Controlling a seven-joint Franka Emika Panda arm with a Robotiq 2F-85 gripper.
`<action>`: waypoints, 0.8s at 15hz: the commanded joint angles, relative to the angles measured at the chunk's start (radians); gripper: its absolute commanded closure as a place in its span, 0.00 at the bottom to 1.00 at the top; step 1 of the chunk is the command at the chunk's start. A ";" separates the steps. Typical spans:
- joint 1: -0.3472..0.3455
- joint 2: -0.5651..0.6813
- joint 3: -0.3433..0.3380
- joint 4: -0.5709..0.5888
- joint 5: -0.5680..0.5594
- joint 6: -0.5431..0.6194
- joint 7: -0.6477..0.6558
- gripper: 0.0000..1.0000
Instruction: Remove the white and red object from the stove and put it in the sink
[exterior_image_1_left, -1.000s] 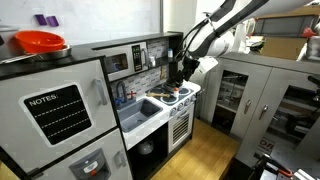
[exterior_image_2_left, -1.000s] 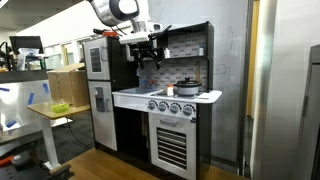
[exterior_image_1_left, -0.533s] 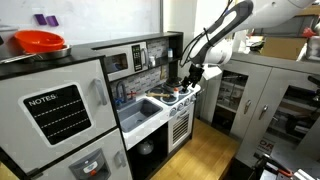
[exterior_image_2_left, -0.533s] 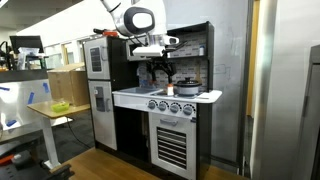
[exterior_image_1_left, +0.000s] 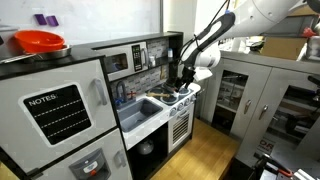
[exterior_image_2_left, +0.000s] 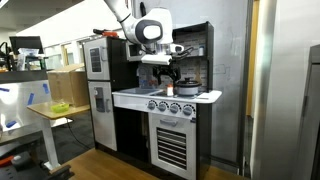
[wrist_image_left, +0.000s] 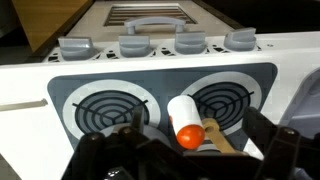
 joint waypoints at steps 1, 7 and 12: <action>-0.029 0.060 0.037 0.076 -0.018 -0.015 0.028 0.00; -0.023 0.144 0.038 0.177 -0.057 -0.029 0.068 0.34; -0.025 0.181 0.041 0.237 -0.086 -0.047 0.096 0.68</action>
